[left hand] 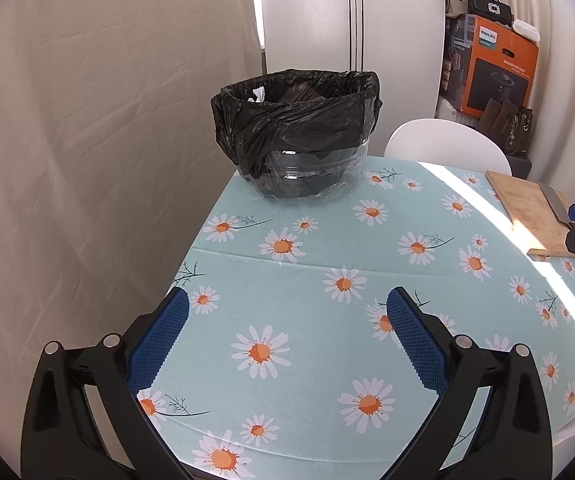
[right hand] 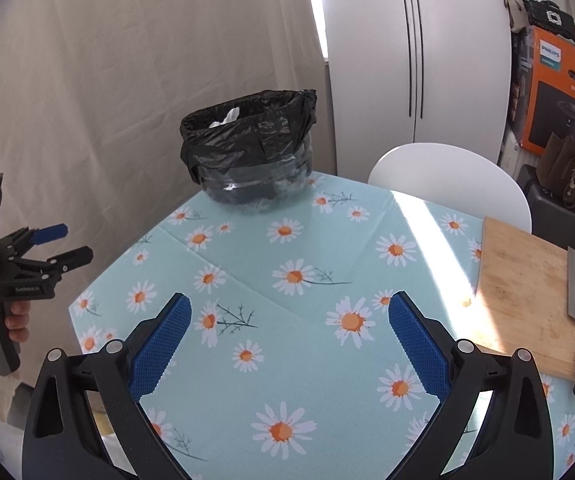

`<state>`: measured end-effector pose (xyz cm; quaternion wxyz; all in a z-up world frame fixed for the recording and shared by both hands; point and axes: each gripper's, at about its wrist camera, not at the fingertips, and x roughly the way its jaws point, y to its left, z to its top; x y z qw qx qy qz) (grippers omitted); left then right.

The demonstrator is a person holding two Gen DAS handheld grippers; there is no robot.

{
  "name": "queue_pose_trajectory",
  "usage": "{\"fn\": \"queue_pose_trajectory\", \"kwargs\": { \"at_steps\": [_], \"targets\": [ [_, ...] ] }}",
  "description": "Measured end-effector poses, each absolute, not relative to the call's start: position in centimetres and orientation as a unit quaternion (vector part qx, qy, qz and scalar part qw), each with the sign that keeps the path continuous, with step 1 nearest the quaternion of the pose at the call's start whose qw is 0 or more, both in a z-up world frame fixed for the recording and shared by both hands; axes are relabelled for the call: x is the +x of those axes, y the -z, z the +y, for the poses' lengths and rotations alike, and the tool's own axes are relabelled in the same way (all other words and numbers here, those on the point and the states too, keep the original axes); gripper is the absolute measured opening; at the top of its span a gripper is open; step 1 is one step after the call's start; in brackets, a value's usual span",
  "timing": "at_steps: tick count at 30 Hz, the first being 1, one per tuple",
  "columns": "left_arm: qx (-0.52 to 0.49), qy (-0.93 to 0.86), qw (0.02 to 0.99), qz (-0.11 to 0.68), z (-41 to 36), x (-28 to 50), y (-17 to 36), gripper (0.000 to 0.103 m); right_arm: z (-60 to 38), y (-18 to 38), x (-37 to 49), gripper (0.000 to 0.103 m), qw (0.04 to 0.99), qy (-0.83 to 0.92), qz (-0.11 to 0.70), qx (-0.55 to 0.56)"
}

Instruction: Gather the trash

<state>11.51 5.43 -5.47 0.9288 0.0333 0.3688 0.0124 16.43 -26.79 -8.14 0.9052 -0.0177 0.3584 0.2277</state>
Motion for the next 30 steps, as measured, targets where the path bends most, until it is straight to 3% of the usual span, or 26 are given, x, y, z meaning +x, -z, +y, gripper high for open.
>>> {"fn": "queue_pose_trajectory", "kwargs": {
  "at_steps": [30],
  "targets": [
    [0.046,0.005,0.933,0.358,5.4,11.2,5.4,0.097,-25.5,7.4,15.2,0.095,0.903,-0.243,0.351,-0.04]
  ]
}}
